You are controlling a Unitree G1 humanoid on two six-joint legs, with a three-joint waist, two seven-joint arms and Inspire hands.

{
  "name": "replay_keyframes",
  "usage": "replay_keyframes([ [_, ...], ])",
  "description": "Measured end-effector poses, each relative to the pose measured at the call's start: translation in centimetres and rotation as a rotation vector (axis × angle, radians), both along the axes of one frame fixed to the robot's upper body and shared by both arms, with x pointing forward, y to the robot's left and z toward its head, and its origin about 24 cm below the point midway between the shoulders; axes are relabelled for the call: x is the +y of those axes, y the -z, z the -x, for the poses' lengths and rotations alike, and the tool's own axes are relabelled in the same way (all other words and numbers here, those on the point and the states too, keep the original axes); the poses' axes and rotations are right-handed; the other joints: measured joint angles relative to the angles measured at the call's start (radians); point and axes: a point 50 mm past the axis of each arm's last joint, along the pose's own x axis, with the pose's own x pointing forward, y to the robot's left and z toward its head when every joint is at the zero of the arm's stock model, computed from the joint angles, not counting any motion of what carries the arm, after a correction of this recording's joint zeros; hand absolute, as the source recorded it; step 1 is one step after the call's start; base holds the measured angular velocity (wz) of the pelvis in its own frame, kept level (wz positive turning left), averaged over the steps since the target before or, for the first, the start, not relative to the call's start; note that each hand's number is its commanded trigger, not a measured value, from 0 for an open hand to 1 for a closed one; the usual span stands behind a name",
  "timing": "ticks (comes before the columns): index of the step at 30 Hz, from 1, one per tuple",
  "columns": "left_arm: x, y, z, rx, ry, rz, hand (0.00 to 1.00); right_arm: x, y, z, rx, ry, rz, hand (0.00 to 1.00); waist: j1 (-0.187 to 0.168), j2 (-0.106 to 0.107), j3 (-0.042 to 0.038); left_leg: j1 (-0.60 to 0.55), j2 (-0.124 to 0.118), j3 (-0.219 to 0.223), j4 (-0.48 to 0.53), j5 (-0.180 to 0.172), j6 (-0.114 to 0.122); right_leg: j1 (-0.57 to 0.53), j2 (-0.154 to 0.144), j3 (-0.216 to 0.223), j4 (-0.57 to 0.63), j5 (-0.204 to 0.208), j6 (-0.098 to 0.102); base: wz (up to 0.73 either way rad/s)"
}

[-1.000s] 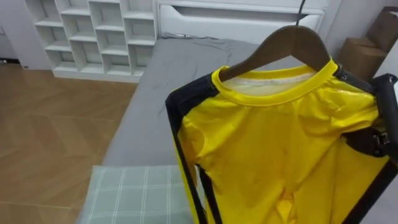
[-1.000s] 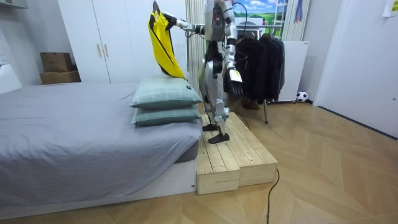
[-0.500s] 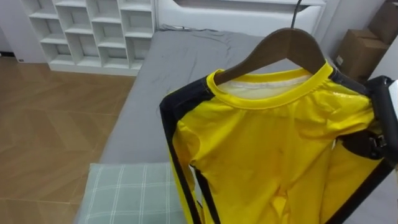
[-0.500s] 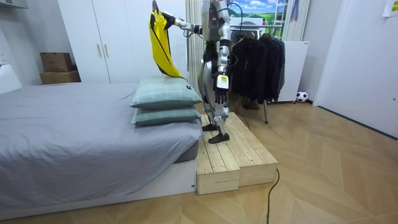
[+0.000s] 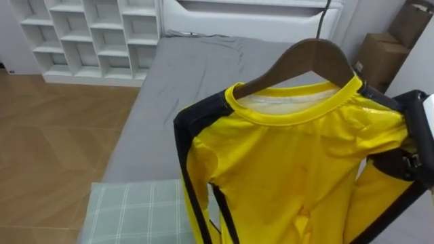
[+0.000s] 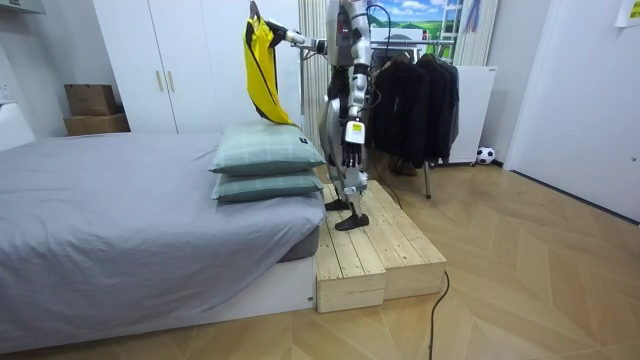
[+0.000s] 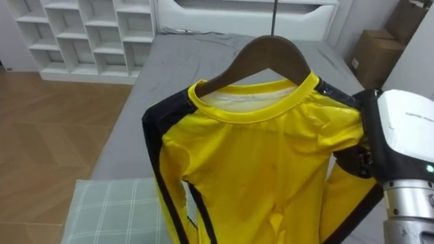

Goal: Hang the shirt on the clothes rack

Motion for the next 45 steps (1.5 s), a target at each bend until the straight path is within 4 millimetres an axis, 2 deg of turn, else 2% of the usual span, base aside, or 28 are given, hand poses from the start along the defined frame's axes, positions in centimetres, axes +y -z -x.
replay_keyframes([
  [5, 0.0, 0.0, -0.2, 0.001, 0.024, 0.018, 0.0, 0.0, -0.1, 0.0, -0.013, -0.006, -0.003, 1.0, 0.0, 0.003, 0.0014, 0.0, 0.02, 0.069, 0.002, -0.025, 0.0, -0.032, 0.019, 0.047, 0.002, 0.007, 0.0, -0.42],
  [8, -0.2, 0.1, -0.5, 0.01, 0.07, 0.021, 0.0, 0.3, 0.0, -0.1, -0.013, -0.02, -0.031, 1.0, 0.002, 0.014, 0.0058, 0.008, 0.033, 0.136, 0.001, -0.036, 0.0, -0.064, 0.033, 0.083, 0.029, 0.024, 0.001, -0.62],
  [9, -0.2, 0.1, -0.9, 0.005, 0.079, 0.017, 0.0, 0.7, -0.1, -0.3, -0.017, -0.037, -0.033, 1.0, 0.01, 0.013, 0.0057, 0.012, 0.035, 0.177, 0.001, -0.038, -0.001, -0.086, 0.036, 0.069, 0.043, 0.025, -0.002, -1.15],
  [11, -0.2, 0.1, -1.0, 0.004, 0.081, 0.008, 0.0, 2.3, -0.3, -1.1, -0.029, -0.099, -0.041, 1.0, 0.049, 0.017, 0.0071, 0.022, 0.04, 0.313, 0.026, -0.046, -0.002, -0.119, 0.04, -0.026, 0.048, 0.054, -0.027, -1.69],
  [12, -0.1, 0.1, -1.2, 0.001, 0.076, 0.0, 0.0, 2.8, -0.3, -1.3, -0.033, -0.115, -0.047, 1.0, 0.062, 0.019, 0.0093, 0.022, 0.051, 0.353, 0.035, -0.049, -0.002, -0.126, 0.041, -0.064, 0.043, 0.067, -0.037, -1.89],
  [13, 0.0, 0.1, -1.2, 0.007, 0.056, -0.012, 0.0, 3.7, -0.2, -1.5, -0.033, -0.144, -0.065, 1.0, 0.101, 0.024, 0.0093, 0.022, 0.062, 0.438, 0.04, -0.051, -0.003, -0.138, 0.043, -0.172, 0.011, 0.102, -0.058, -1.62],
  [14, 0.1, 0.1, -1.3, 0.007, 0.05, -0.017, 0.0, 4.2, -0.2, -1.7, -0.036, -0.159, -0.071, 1.0, 0.122, 0.036, 0.0148, 0.017, 0.074, 0.488, 0.038, -0.058, -0.008, -0.14, 0.043, -0.236, 0.015, 0.105, -0.067, -1.86],
  [15, 0.1, 0.1, -1.6, 0.017, 0.048, -0.019, 0.0, 4.9, -0.1, -1.9, -0.031, -0.182, -0.076, 1.0, 0.137, 0.045, 0.0211, 0.022, 0.086, 0.563, 0.052, -0.082, -0.019, -0.164, 0.002, -0.352, 0.116, 0.044, -0.056, -1.34],
  [16, 0.0, 0.2, -1.6, 0.032, 0.046, -0.017, 0.0, 5.2, 0.2, -1.9, -0.016, -0.194, -0.079, 1.0, 0.136, 0.048, 0.0185, 0.031, 0.084, 0.613, 0.059, -0.1, -0.026, -0.172, -0.073, -0.405, 0.233, -0.028, -0.043, -1.08],
  [17, 0.0, 0.2, -1.6, 0.041, 0.05, -0.015, 0.0, 5.3, 0.4, -2.0, -0.008, -0.198, -0.082, 1.0, 0.137, 0.048, 0.0178, 0.04, 0.083, 0.646, 0.061, -0.107, -0.032, -0.168, -0.108, -0.41, 0.273, -0.054, -0.027, -0.83],
  [18, 0.0, 0.2, -1.2, 0.063, 0.053, -0.014, 0.0, 5.5, 0.7, -2.0, 0.004, -0.2, -0.084, 1.0, 0.139, 0.041, 0.0132, 0.053, 0.082, 0.696, 0.075, -0.115, -0.044, -0.163, -0.164, -0.413, 0.302, -0.071, 0.007, -0.9],
  [19, 0.0, 0.2, -0.7, 0.089, 0.054, -0.018, 0.0, 6.0, 0.7, -2.4, 0.008, -0.22, -0.092, 1.0, 0.144, 0.026, 0.0149, 0.056, 0.089, 0.714, 0.122, -0.119, -0.049, -0.167, -0.166, -0.404, 0.283, -0.076, 0.022, -0.87],
  [21, -0.3, 0.3, -0.3, 0.135, 0.083, -0.019, 0.0, 6.5, 0.9, -2.8, 0.017, -0.241, -0.099, 1.0, 0.14, 0.039, 0.019, 0.05, 0.121, 0.69, 0.175, -0.119, -0.049, -0.147, -0.13, -0.395, 0.228, -0.062, 0.009, -0.69],
  [24, 0.4, 0.1, 0.0, 0.185, 0.11, -0.042, 0.0, 6.9, 0.9, -3.1, 0.028, -0.259, -0.098, 1.0, 0.117, 0.054, 0.0178, 0.046, 0.157, 0.652, 0.207, -0.119, -0.05, -0.119, -0.078, -0.382, 0.17, -0.043, -0.006, -0.32],
  [27, 1.3, -0.2, -0.3, 0.216, 0.126, -0.067, 0.0, 7.2, 0.8, -3.4, 0.057, -0.281, -0.094, 1.0, 0.099, 0.056, 0.0188, 0.027, 0.21, 0.653, 0.311, -0.118, -0.051, -0.124, -0.058, -0.377, 0.173, -0.049, -0.026, -0.28],
  [29, 1.4, -0.3, -0.2, 0.244, 0.133, -0.073, 0.0, 7.6, 0.6, -3.7, 0.064, -0.297, -0.095, 1.0, 0.087, 0.063, 0.0203, 0.0, 0.245, 0.627, 0.414, -0.118, -0.051, -0.129, -0.049, -0.365, 0.188, -0.063, -0.046, -0.49],
  [30, 1.4, -0.3, 0.0, 0.258, 0.131, -0.073, 0.0, 7.6, 0.6, -3.8, 0.065, -0.295, -0.099, 1.0, 0.08, 0.07, 0.0203, -0.021, 0.269, 0.597, 0.482, -0.113, -0.057, -0.138, -0.04, -0.337, 0.199, -0.071, -0.054, -0.62],
  [32, 1.4, -0.3, 0.4, 0.287, 0.128, -0.072, 0.0, 7.7, 0.7, -3.9, 0.074, -0.291, -0.102, 1.0, 0.085, 0.069, 0.0204, -0.063, 0.278, 0.522, 0.579, -0.07, -0.072, -0.156, -0.035, -0.271, 0.225, -0.082, -0.067, -0.85],
  [33, 1.2, -0.2, 0.8, 0.314, 0.12, -0.064, 0.0, 7.9, 1.1, -4.0, 0.089, -0.297, -0.101, 1.0, 0.085, 0.067, 0.0224, -0.101, 0.27, 0.443, 0.622, -0.047, -0.062, -0.161, -0.034, -0.22, 0.233, -0.083, -0.072, -0.99],
  [34, 1.0, -0.2, 1.0, 0.332, 0.116, -0.058, 0.0, 8.0, 1.5, -4.2, 0.11, -0.295, -0.096, 1.0, 0.082, 0.059, 0.0274, -0.13, 0.232, 0.347, 0.607, -0.059, -0.056, -0.174, -0.036, -0.178, 0.247, -0.085, -0.075, -0.92],
  [35, 1.0, -0.2, 1.0, 0.337, 0.114, -0.058, 0.0, 8.0, 1.7, -4.2, 0.118, -0.293, -0.095, 1.0, 0.077, 0.061, 0.0264, -0.145, 0.219, 0.301, 0.59, -0.065, -0.05, -0.177, -0.036, -0.165, 0.248, -0.084, -0.077, -0.76],
  [37, 0.8, -0.2, 1.4, 0.356, 0.107, -0.068, 0.0, 7.6, 2.0, -4.2, 0.135, -0.281, -0.088, 1.0, 0.073, 0.056, 0.0298, -0.196, 0.168, 0.154, 0.479, -0.077, -0.06, -0.195, -0.025, -0.096, 0.245, -0.078, -0.071, -0.76],
  [38, 0.7, -0.2, 1.7, 0.363, 0.104, -0.068, 0.0, 7.6, 2.0, -4.2, 0.136, -0.28, -0.084, 1.0, 0.076, 0.055, 0.03, -0.205, 0.152, 0.111, 0.446, -0.076, -0.061, -0.2, -0.021, -0.076, 0.241, -0.079, -0.069, -1.0],
  [40, 0.4, -0.1, 2.1, 0.386, 0.089, -0.057, 0.0, 7.6, 1.8, -4.3, 0.121, -0.279, -0.082, 1.0, 0.077, 0.051, 0.03, -0.221, 0.092, -0.013, 0.298, -0.074, -0.06, -0.231, 0.013, 0.036, 0.241, -0.055, -0.066, -0.94],
  [41, 0.3, -0.1, 2.1, 0.386, 0.088, -0.055, 0.0, 7.6, 1.7, -4.3, 0.115, -0.277, -0.081, 1.0, 0.075, 0.052, 0.0296, -0.223, 0.073, -0.045, 0.265, -0.071, -0.057, -0.24, 0.028, 0.071, 0.24, -0.047, -0.064, -0.79],
  [43, -0.1, 0.1, 2.2, 0.384, 0.074, -0.051, 0.0, 7.6, 1.8, -4.3, 0.116, -0.276, -0.079, 1.0, 0.079, 0.054, 0.0294, -0.225, 0.001, -0.147, 0.193, -0.052, -0.036, -0.269, 0.096, 0.235, 0.233, -0.009, -0.055, -0.78],
  [44, -0.3, 0.1, 2.2, 0.385, 0.071, -0.051, 0.0, 7.6, 1.8, -4.3, 0.118, -0.278, -0.078, 1.0, 0.08, 0.055, 0.029, -0.224, -0.005, -0.151, 0.184, -0.039, -0.031, -0.277, 0.113, 0.271, 0.222, 0.005, -0.05, -0.79],
  [45, -0.6, 0.2, 2.3, 0.386, 0.062, -0.052, 0.0, 7.9, 1.9, -4.2, 0.12, -0.285, -0.077, 1.0, 0.078, 0.058, 0.0274, -0.226, -0.001, -0.127, 0.166, -0.015, -0.027, -0.278, 0.145, 0.332, 0.193, 0.024, -0.032, -0.75],
])
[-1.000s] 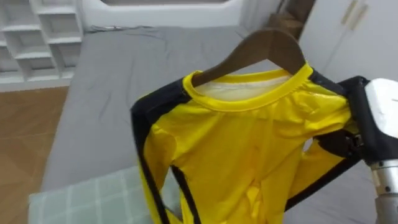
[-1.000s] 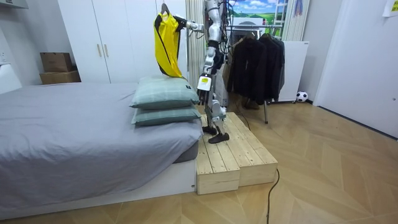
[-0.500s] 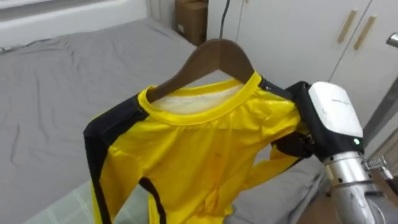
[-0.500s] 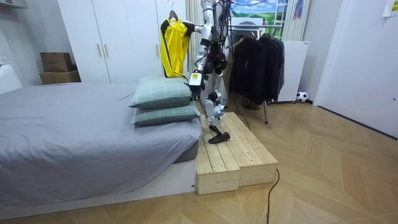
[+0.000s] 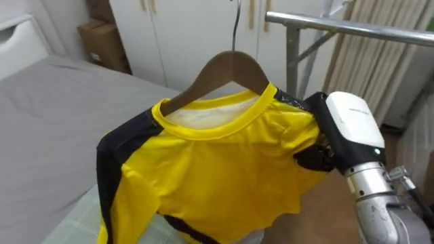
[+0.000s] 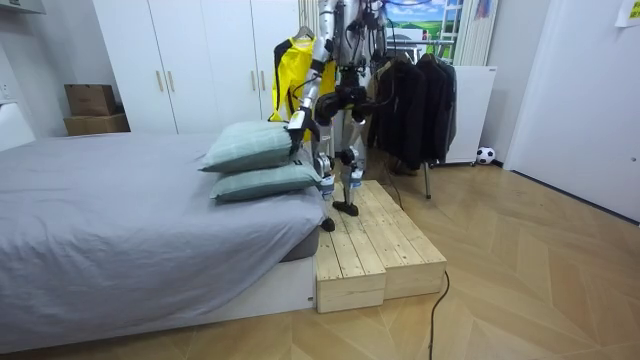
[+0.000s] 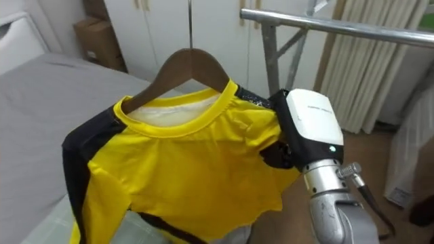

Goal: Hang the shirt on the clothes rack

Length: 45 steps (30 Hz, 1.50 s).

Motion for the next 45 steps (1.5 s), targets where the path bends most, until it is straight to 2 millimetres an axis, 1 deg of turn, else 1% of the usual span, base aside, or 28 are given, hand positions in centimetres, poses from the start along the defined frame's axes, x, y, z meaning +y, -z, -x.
replay_keyframes([
  [1, -0.2, 0.0, 0.0, 0.009, -0.002, -0.006, 0.0, 0.3, 0.0, 0.0, -0.001, -0.01, 0.002, 1.0, -0.013, 0.0, -0.0012, -0.008, 0.019, 0.045, -0.005, 0.005, 0.003, 0.0, 0.014, 0.032, -0.039, 0.023, 0.021, -0.69],
  [2, -0.2, 0.0, 0.0, 0.014, -0.003, -0.009, 0.0, 0.4, 0.0, 0.1, -0.004, -0.013, 0.001, 1.0, -0.023, 0.0, -0.0013, -0.012, 0.026, 0.071, -0.005, 0.006, 0.003, 0.0, 0.014, 0.033, -0.058, 0.034, 0.03, -0.61],
  [3, -0.3, 0.0, 0.0, 0.025, -0.004, -0.014, 0.0, 0.5, 0.0, 0.1, -0.007, -0.012, 0.007, 1.0, -0.036, -0.004, -0.004, -0.013, 0.044, 0.118, -0.008, 0.009, 0.003, 0.0, 0.008, 0.024, -0.086, 0.061, 0.038, -0.54],
  [4, -0.4, 0.0, -0.1, 0.026, -0.002, -0.024, 0.0, 0.5, -0.1, 0.1, -0.012, -0.009, 0.018, 1.0, -0.052, -0.009, -0.0072, -0.012, 0.047, 0.144, -0.007, 0.013, 0.01, 0.0, -0.001, 0.013, -0.104, 0.086, 0.042, -0.49],
  [5, -0.4, 0.0, -0.1, 0.025, -0.002, -0.028, 0.0, 0.4, -0.1, 0.1, -0.013, -0.006, 0.019, 1.0, -0.057, -0.013, -0.0091, -0.011, 0.045, 0.151, -0.007, 0.013, 0.01, 0.0, -0.006, 0.01, -0.11, 0.095, 0.041, -0.38],
  [6, -0.3, 0.0, -0.4, 0.019, -0.001, -0.04, 0.0, 0.1, -0.2, 0.0, -0.017, 0.008, 0.021, 1.0, -0.065, -0.021, -0.0115, -0.009, 0.034, 0.159, -0.009, 0.012, 0.012, 0.0, -0.007, 0.019, -0.114, 0.109, 0.037, -0.22],
  [7, -0.2, 0.0, -0.9, 0.009, 0.003, -0.051, 0.0, -0.3, -0.5, 0.0, -0.022, 0.027, 0.023, 1.0, -0.073, -0.028, -0.0145, -0.008, 0.03, 0.158, -0.013, 0.014, 0.016, 0.004, -0.004, 0.041, -0.126, 0.117, 0.037, -0.2],
  [9, -0.1, 0.0, -1.7, -0.01, 0.009, -0.066, 0.0, -0.5, -1.0, 0.1, -0.04, 0.044, 0.023, 1.0, -0.075, -0.036, -0.0145, -0.007, 0.029, 0.163, -0.013, 0.016, 0.016, 0.011, 0.001, 0.061, -0.145, 0.131, 0.041, -0.2],
  [11, 0.0, -0.1, -2.0, -0.017, 0.012, -0.082, 0.0, -0.6, -0.9, 0.2, -0.037, 0.049, 0.021, 1.0, -0.079, -0.051, -0.0154, 0.002, 0.03, 0.173, -0.012, 0.014, 0.018, 0.02, 0.005, 0.077, -0.153, 0.136, 0.043, -0.24],
  [12, 0.1, -0.1, -2.1, -0.019, 0.013, -0.095, 0.0, -0.8, -0.5, 0.5, -0.02, 0.058, 0.02, 1.0, -0.08, -0.06, -0.0202, 0.004, 0.032, 0.182, -0.013, 0.011, 0.022, 0.021, 0.007, 0.084, -0.161, 0.141, 0.047, -0.26],
  [13, 0.1, -0.1, -2.1, -0.019, 0.012, -0.1, 0.0, -0.9, -0.1, 0.7, -0.001, 0.065, 0.016, 1.0, -0.081, -0.069, -0.0186, 0.006, 0.033, 0.198, -0.013, 0.01, 0.025, 0.021, 0.01, 0.099, -0.169, 0.147, 0.05, -0.28],
  [14, 0.1, -0.1, -2.1, -0.019, 0.01, -0.101, 0.0, -1.0, 0.1, 0.8, 0.009, 0.071, 0.012, 1.0, -0.081, -0.071, -0.0176, 0.005, 0.035, 0.207, -0.013, 0.009, 0.026, 0.02, 0.01, 0.102, -0.175, 0.152, 0.055, -0.39],
  [15, 0.1, -0.1, -2.0, -0.018, -0.001, -0.1, 0.0, -1.4, 0.6, 1.1, 0.031, 0.089, 0.01, 1.0, -0.078, -0.071, -0.0173, 0.004, 0.045, 0.234, -0.019, 0.007, 0.028, 0.021, 0.009, 0.101, -0.197, 0.163, 0.072, -0.53],
  [16, 0.1, -0.1, -1.7, -0.016, -0.023, -0.1, 0.0, -1.6, 0.9, 1.3, 0.053, 0.105, 0.005, 1.0, -0.067, -0.07, -0.0161, 0.008, 0.066, 0.273, -0.024, 0.006, 0.03, 0.015, -0.003, 0.061, -0.209, 0.168, 0.082, -0.67],
  [17, 0.0, -0.1, -1.6, -0.009, -0.029, -0.1, 0.0, -1.7, 1.1, 1.4, 0.061, 0.109, 0.004, 1.0, -0.053, -0.067, -0.0137, 0.017, 0.081, 0.302, -0.027, 0.005, 0.031, 0.007, -0.027, 0.004, -0.186, 0.154, 0.073, -0.85],
  [18, -0.1, 0.0, -1.1, 0.009, -0.04, -0.096, 0.0, -1.9, 1.4, 1.6, 0.076, 0.115, 0.004, 1.0, -0.037, -0.06, -0.0053, 0.04, 0.102, 0.366, -0.025, -0.005, 0.022, -0.021, -0.09, -0.164, -0.057, 0.08, 0.049, -0.56],
  [19, 0.0, -0.1, -0.7, 0.024, -0.042, -0.099, 0.0, -2.4, 2.0, 2.1, 0.096, 0.138, 0.005, 1.0, -0.034, -0.062, -0.0048, 0.069, 0.108, 0.409, -0.026, -0.015, 0.006, -0.013, -0.179, -0.272, 0.072, 0.02, 0.077, -0.38],
  [20, 0.2, -0.2, -0.6, 0.028, -0.042, -0.105, 0.0, -2.5, 2.2, 2.3, 0.102, 0.148, 0.007, 1.0, -0.026, -0.072, -0.0083, 0.085, 0.106, 0.429, -0.023, -0.02, -0.002, -0.012, -0.217, -0.291, 0.108, -0.02, 0.099, -0.25],
  [21, 0.7, -0.3, -0.6, 0.028, -0.041, -0.118, 0.0, -2.4, 2.1, 2.1, 0.095, 0.145, 0.004, 1.0, -0.005, -0.104, -0.0081, 0.09, 0.1, 0.447, 0.004, -0.031, -0.016, -0.015, -0.241, -0.301, 0.109, -0.065, 0.125, -0.38],
  [22, 0.8, -0.3, -0.6, 0.028, -0.047, -0.122, 0.0, -2.3, 1.9, 2.0, 0.09, 0.14, 0.006, 1.0, 0.0, -0.108, -0.0065, 0.083, 0.097, 0.444, 0.021, -0.034, -0.024, -0.014, -0.233, -0.304, 0.092, -0.074, 0.097, -0.45],
  [23, 0.6, -0.3, -0.5, 0.026, -0.061, -0.119, 0.0, -2.4, 1.9, 2.0, 0.088, 0.14, 0.013, 1.0, 0.001, -0.089, -0.0055, 0.065, 0.113, 0.398, 0.033, -0.033, -0.034, 0.0, -0.199, -0.299, 0.045, -0.059, 0.092, -0.43],
  [24, 0.7, -0.3, -0.2, 0.031, -0.077, -0.122, 0.0, -2.4, 1.9, 2.0, 0.091, 0.145, 0.017, 1.0, 0.008, -0.078, -0.0076, 0.063, 0.122, 0.361, 0.02, -0.029, -0.04, 0.025, -0.173, -0.29, -0.006, -0.025, 0.061, -0.38],
  [25, 0.8, -0.4, -0.1, 0.033, -0.083, -0.125, 0.0, -2.5, 1.9, 1.9, 0.089, 0.15, 0.018, 1.0, 0.002, -0.073, -0.0082, 0.065, 0.128, 0.34, 0.007, -0.024, -0.049, 0.04, -0.154, -0.29, -0.043, 0.0, 0.038, -0.33],
  [27, 0.8, -0.4, -0.2, 0.031, -0.083, -0.125, 0.0, -2.6, 1.7, 1.8, 0.083, 0.162, 0.028, 1.0, 0.001, -0.071, -0.0084, 0.07, 0.131, 0.329, -0.005, -0.021, -0.055, 0.048, -0.141, -0.287, -0.063, 0.011, 0.031, -0.17],
  [29, 0.8, -0.4, -0.3, 0.02, -0.09, -0.124, 0.0, -2.9, 1.4, 1.7, 0.074, 0.172, 0.037, 1.0, -0.001, -0.067, -0.0094, 0.075, 0.131, 0.311, -0.014, -0.02, -0.059, 0.056, -0.131, -0.286, -0.075, 0.014, 0.03, -0.05],
  [33, 0.8, -0.3, -0.4, 0.01, -0.106, -0.121, 0.0, -3.0, 1.1, 1.5, 0.059, 0.177, 0.042, 1.0, -0.001, -0.064, -0.0085, 0.105, 0.125, 0.31, -0.037, -0.017, -0.062, 0.077, -0.128, -0.285, -0.092, 0.015, 0.033, 0.0],
  [37, 0.8, -0.3, -0.4, 0.008, -0.105, -0.123, 0.0, -2.8, 0.3, 1.2, 0.025, 0.166, 0.04, 1.0, 0.002, -0.067, -0.0106, 0.108, 0.121, 0.315, -0.047, -0.017, -0.063, 0.081, -0.13, -0.286, -0.093, 0.017, 0.037, 0.0],
  [45, 0.7, -0.3, -0.3, 0.012, -0.103, -0.119, 0.0, -2.5, -0.1, 0.8, 0.033, 0.145, 0.054, 1.0, 0.005, -0.066, -0.0103, 0.126, 0.117, 0.311, -0.064, -0.015, -0.063, 0.102, -0.13, -0.29, -0.109, 0.02, 0.039, 0.0],
])
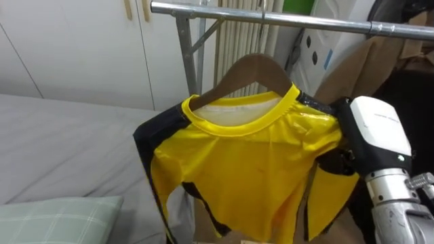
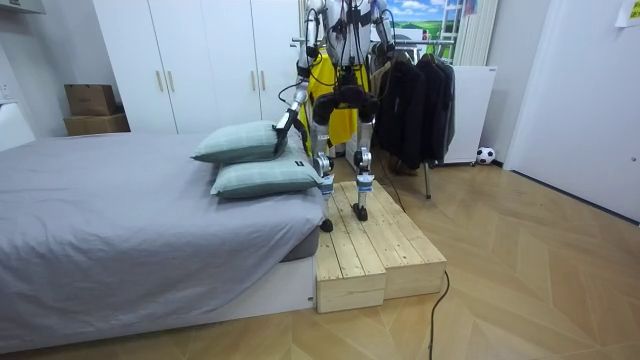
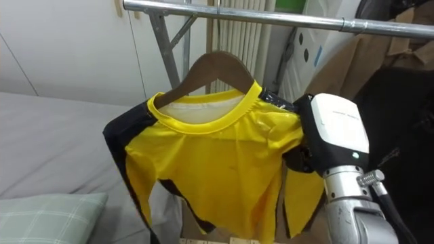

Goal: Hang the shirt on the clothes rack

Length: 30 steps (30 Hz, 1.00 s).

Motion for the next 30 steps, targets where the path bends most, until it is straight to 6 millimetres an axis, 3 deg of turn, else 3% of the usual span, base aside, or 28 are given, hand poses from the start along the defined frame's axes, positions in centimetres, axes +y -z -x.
replay_keyframes([
  [10, -0.15, 0.07, 0.55, 0.005, -0.005, 0.034, 0.0, 0.05, 0.04, -0.01, 0.004, -0.003, -0.003, 1.0, 0.004, 0.016, -0.0065, 0.005, 0.0, -0.006, -0.006, 0.001, -0.001, 0.005, 0.0, -0.006, -0.002, 0.001, 0.001, 0.0],
  [30, 0.02, -0.01, 0.89, -0.023, 0.016, 0.027, 0.0, 0.09, 0.04, 0.0, 0.008, -0.002, 0.026, 1.0, 0.0, 0.009, -0.0084, 0.015, -0.002, -0.044, -0.011, 0.005, -0.001, 0.039, -0.004, -0.038, -0.024, 0.001, 0.001, 0.05],
])
